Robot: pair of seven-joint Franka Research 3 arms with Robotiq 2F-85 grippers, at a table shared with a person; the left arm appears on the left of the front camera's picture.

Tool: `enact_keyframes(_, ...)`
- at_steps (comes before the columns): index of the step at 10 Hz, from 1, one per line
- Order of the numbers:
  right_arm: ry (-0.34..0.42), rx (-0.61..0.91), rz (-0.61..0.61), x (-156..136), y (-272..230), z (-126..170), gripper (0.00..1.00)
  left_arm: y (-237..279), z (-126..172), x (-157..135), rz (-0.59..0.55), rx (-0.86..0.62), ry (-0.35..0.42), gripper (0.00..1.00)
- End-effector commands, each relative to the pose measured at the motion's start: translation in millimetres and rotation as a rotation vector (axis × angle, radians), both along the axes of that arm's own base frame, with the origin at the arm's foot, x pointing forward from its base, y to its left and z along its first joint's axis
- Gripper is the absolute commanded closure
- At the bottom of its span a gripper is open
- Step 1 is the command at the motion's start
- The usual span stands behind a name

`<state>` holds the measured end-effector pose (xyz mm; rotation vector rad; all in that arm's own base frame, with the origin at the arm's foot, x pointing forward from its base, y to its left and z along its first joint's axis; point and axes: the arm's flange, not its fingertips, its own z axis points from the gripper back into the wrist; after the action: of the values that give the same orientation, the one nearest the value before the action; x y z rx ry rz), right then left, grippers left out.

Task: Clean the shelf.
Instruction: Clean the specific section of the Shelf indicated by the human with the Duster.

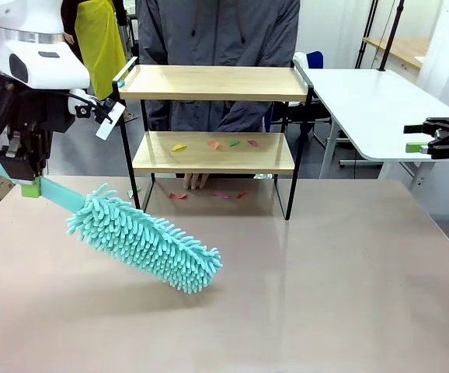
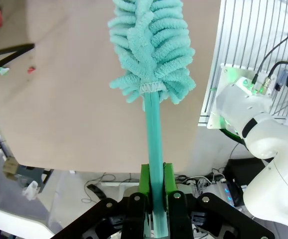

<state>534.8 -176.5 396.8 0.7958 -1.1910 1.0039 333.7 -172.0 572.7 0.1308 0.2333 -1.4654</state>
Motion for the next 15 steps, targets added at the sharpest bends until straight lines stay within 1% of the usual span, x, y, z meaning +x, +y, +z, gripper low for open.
enact_keyframes(1,-0.004,-0.003,0.0,0.0,1.5,2.2,0.0,1.2,3.5,-0.3,0.007,0.0,0.005,0.87)
enact_keyframes(10,-0.004,-0.003,0.0,0.0,1.5,2.2,0.0,1.2,3.5,-0.3,0.007,0.0,0.005,0.87)
enact_keyframes(11,-0.004,-0.003,0.0,0.0,1.5,2.2,0.0,0.0,0.0,0.0,0.0,0.0,0.0,0.87)
enact_keyframes(12,-0.004,-0.003,0.0,0.0,1.5,2.2,0.0,-0.1,-3.3,-1.2,0.063,-0.082,-0.034,0.87)
enact_keyframes(13,-0.004,-0.003,0.0,0.0,1.5,2.2,0.0,-1.5,-12.2,-10.1,0.097,-0.137,-0.048,0.87)
enact_keyframes(14,-0.004,-0.003,0.0,0.0,1.5,2.2,0.0,-5.2,-28.7,-26.2,0.172,-0.211,-0.04,0.87)
enact_keyframes(15,-0.004,-0.003,0.0,0.0,1.5,2.2,0.0,-11.5,-39.7,-38.5,0.234,-0.284,-0.06,0.87)
